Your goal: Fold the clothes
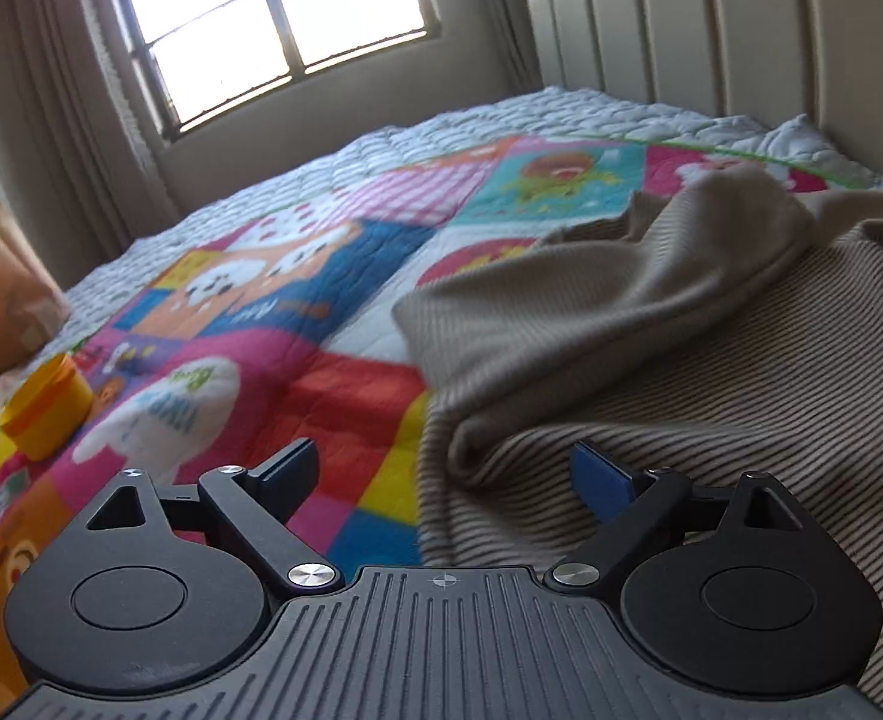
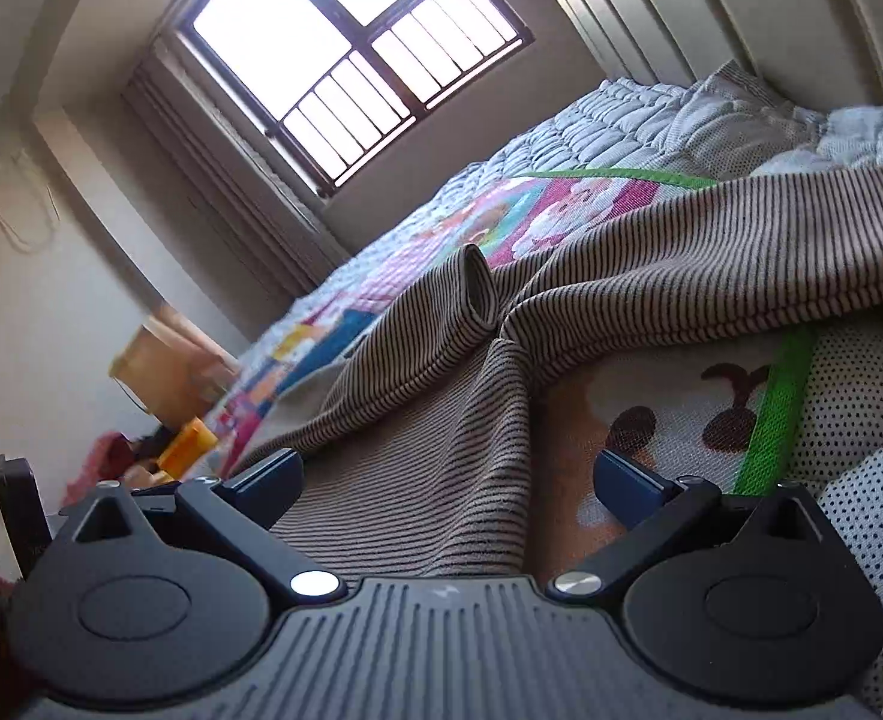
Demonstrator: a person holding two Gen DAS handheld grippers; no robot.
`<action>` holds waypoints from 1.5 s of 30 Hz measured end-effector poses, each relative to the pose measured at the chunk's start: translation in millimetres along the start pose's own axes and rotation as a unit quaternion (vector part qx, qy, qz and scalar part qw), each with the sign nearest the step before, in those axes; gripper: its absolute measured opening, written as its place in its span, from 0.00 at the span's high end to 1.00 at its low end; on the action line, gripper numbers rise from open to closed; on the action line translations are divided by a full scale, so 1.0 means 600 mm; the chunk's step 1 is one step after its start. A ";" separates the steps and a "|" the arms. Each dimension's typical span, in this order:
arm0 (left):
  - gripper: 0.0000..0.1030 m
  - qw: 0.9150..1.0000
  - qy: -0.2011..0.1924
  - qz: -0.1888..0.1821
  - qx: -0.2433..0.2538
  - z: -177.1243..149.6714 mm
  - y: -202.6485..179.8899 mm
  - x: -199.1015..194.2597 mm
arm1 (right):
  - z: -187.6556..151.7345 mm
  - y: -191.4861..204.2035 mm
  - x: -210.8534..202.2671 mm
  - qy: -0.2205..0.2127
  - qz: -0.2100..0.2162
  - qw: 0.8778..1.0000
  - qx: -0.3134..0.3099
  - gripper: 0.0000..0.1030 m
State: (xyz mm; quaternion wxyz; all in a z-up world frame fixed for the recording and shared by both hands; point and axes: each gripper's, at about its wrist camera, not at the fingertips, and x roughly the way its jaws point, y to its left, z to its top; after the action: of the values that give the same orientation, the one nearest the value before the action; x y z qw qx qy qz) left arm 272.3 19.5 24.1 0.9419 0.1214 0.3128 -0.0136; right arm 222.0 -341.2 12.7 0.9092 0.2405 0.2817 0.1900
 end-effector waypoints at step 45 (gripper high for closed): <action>0.00 0.955 -0.067 -0.246 -0.149 0.001 0.051 0.066 | 0.066 -0.075 -0.115 -0.117 -0.361 0.925 0.022 0.63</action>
State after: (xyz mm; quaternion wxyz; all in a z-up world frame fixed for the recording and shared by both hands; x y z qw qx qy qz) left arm 307.3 51.1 8.0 0.9355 -0.1025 0.2680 -0.2061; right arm 202.4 -424.1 45.7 0.9374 0.1627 0.2454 -0.1862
